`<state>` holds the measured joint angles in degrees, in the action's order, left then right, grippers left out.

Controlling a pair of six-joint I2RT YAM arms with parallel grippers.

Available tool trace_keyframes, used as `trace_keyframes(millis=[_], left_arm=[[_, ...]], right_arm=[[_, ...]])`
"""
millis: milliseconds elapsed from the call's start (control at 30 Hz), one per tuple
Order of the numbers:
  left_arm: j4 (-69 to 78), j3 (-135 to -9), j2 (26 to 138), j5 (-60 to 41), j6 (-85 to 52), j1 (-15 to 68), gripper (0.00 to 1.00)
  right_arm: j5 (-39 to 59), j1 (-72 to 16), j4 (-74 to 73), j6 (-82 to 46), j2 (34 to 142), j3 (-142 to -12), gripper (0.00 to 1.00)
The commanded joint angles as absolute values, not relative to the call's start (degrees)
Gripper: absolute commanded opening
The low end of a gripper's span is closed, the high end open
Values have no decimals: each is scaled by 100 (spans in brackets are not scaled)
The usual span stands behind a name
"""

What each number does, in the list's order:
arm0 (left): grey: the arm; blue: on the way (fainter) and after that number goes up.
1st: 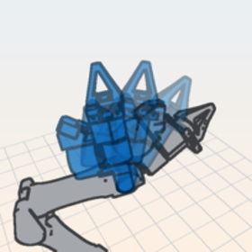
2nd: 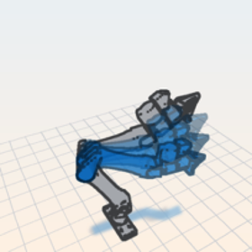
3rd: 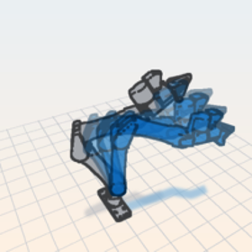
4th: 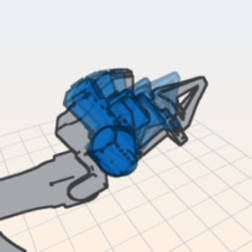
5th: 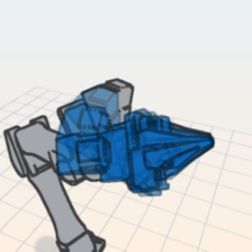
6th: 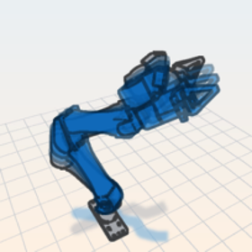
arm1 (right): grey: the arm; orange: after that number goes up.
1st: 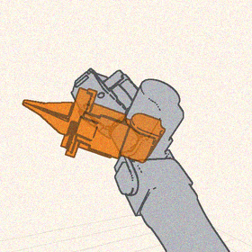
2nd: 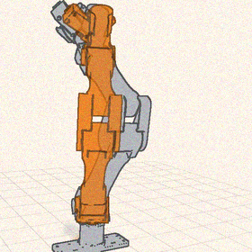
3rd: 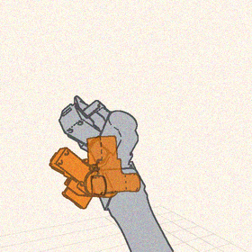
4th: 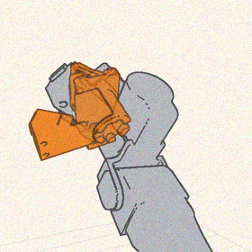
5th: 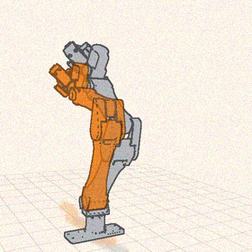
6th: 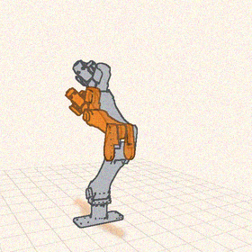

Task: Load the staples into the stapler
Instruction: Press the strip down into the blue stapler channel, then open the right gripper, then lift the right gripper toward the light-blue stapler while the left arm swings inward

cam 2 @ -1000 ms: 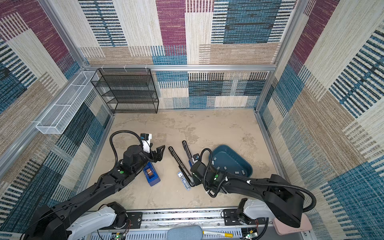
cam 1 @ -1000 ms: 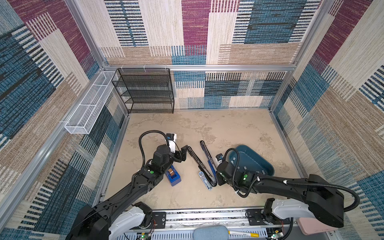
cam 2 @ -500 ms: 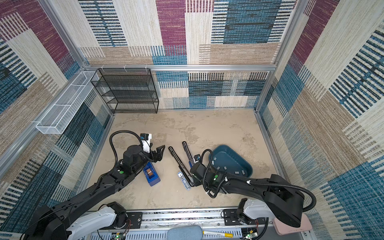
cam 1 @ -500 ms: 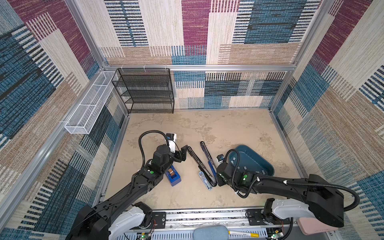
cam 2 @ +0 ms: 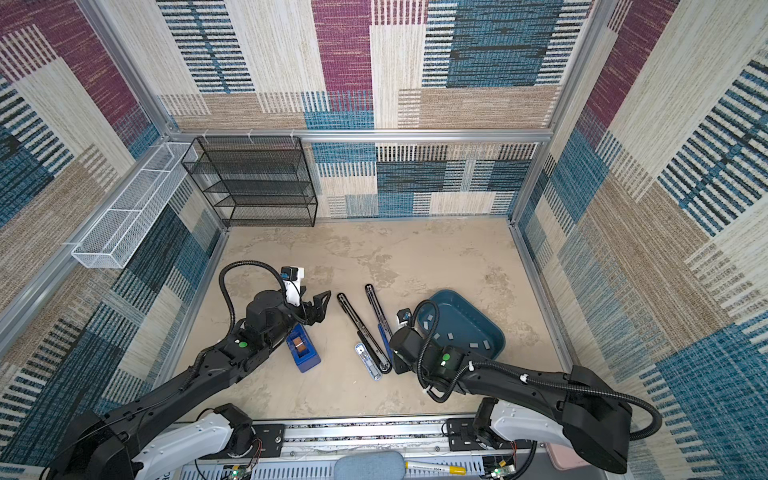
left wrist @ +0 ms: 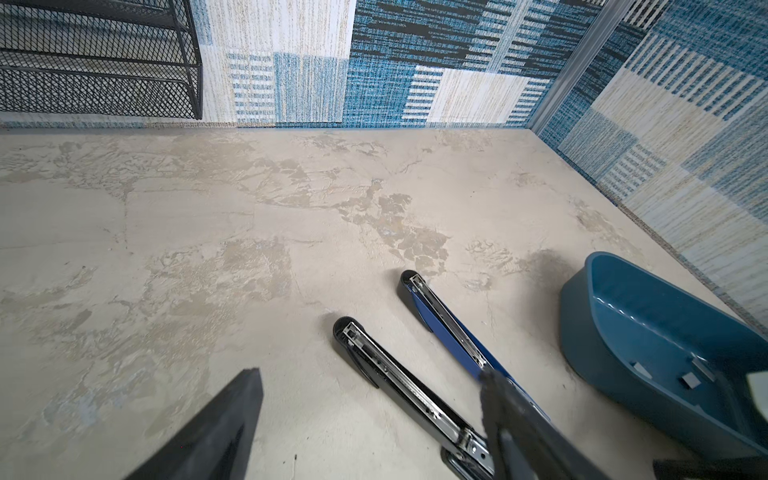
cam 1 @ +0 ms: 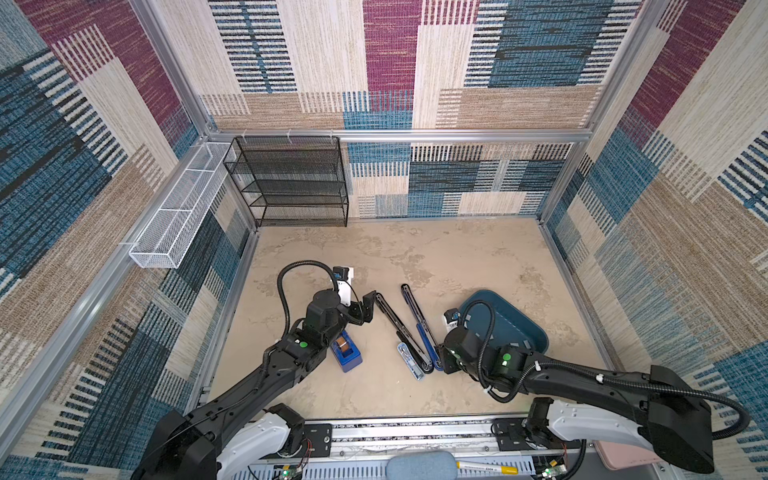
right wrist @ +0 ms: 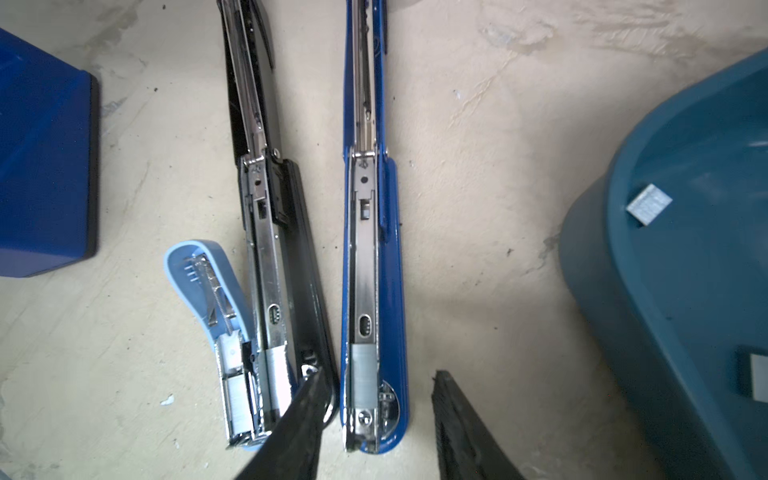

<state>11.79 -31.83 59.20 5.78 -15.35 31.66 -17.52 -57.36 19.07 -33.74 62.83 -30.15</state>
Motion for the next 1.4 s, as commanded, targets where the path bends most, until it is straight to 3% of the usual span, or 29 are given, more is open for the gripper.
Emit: trace_keyframes(millis=[0, 267, 533, 733, 933, 1067, 1233, 1367], left_arm=[[1368, -3216, 5892, 527, -1705, 3164, 86], [1442, -3136, 5817, 585, -1714, 3164, 86], [1317, -3144, 5652, 563, -1844, 3164, 86], [-680, -3810, 5115, 928, -3885, 3164, 86], [-3790, -4254, 4328, 781, -5984, 3165, 93], [-3920, -3889, 3964, -125, -5878, 3207, 96], [-4000, -4343, 4792, -959, -4853, 3337, 94], [-4003, -4644, 5384, -514, -4609, 4094, 94]], right_arm=[[-1622, -5772, 1902, -3498, 6139, -2950, 48], [-1687, -6110, 1850, -3839, 6292, -2837, 55], [-2173, -6212, 2412, -4520, 6553, -2843, 49], [-2334, -6207, 2736, -4758, 6589, -2987, 51], [-2508, -6204, 2874, -4818, 6444, -3122, 50], [-2288, -6226, 2770, -4522, 6085, -3253, 47], [-2490, -6918, 2566, -4492, 5634, -3302, 46], [-2619, -7696, 2041, -4440, 5882, -3306, 43]])
